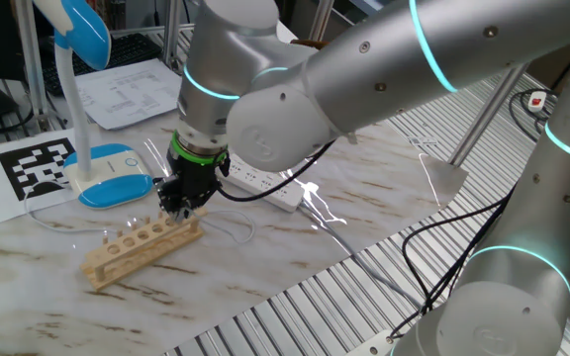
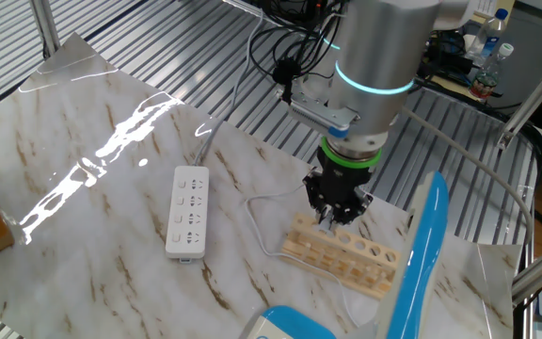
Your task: Plug in the power cord of the desk lamp, turn on the socket, and light up the desk lamp
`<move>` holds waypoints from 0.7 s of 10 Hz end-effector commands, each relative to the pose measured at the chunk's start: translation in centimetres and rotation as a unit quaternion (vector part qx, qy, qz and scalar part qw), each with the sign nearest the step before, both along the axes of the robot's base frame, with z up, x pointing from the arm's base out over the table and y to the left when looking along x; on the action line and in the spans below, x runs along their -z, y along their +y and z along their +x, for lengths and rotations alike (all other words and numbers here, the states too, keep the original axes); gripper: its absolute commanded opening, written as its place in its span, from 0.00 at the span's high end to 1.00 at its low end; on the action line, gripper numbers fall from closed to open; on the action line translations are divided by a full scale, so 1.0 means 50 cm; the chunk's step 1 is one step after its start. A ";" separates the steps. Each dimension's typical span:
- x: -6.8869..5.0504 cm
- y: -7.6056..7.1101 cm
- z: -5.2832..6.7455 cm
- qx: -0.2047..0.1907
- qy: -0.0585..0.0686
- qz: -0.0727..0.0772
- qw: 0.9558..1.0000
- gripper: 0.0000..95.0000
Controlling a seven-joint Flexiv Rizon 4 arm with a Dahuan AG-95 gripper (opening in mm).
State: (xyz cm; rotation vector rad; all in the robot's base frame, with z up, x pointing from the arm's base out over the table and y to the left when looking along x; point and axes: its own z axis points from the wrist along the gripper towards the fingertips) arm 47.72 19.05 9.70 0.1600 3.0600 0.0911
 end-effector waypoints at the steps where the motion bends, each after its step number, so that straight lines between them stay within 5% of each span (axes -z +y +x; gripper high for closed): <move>1: -0.002 0.001 0.007 0.003 -0.003 -0.001 1.000 1.00; 7: -0.001 0.003 0.015 0.020 -0.003 -0.002 1.000 1.00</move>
